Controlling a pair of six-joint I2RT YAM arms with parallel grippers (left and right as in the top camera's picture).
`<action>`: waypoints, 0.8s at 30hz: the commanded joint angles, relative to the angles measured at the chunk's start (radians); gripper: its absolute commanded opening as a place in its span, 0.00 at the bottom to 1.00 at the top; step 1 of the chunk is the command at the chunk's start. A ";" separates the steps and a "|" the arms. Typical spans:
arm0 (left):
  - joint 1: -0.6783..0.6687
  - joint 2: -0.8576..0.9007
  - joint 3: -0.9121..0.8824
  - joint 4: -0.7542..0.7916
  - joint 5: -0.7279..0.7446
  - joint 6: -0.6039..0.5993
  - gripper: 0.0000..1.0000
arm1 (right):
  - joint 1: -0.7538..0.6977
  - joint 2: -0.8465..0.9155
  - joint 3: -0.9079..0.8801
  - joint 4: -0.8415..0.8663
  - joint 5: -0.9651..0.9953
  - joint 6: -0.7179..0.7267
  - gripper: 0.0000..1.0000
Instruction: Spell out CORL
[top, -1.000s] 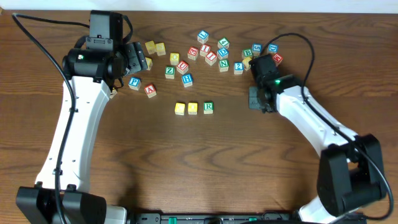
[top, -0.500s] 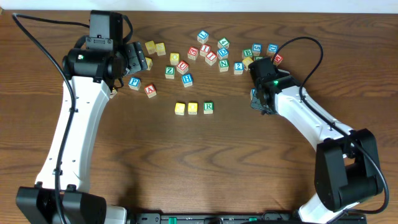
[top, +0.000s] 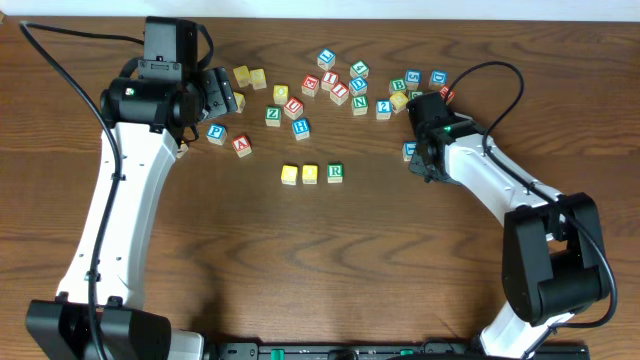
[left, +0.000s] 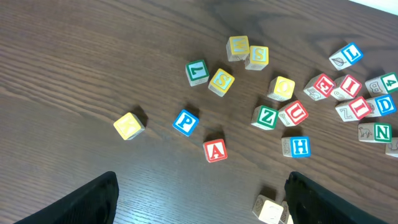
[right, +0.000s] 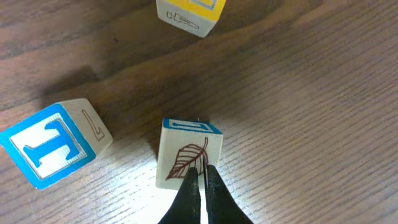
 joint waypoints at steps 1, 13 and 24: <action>0.002 -0.009 -0.008 0.000 0.002 0.002 0.84 | -0.005 0.009 -0.006 0.005 0.019 -0.013 0.01; 0.002 -0.009 -0.008 0.000 0.002 0.002 0.84 | -0.003 0.012 -0.035 0.026 -0.035 -0.046 0.01; 0.002 -0.009 -0.008 0.000 0.002 0.002 0.84 | 0.029 0.012 -0.100 -0.001 -0.146 -0.064 0.01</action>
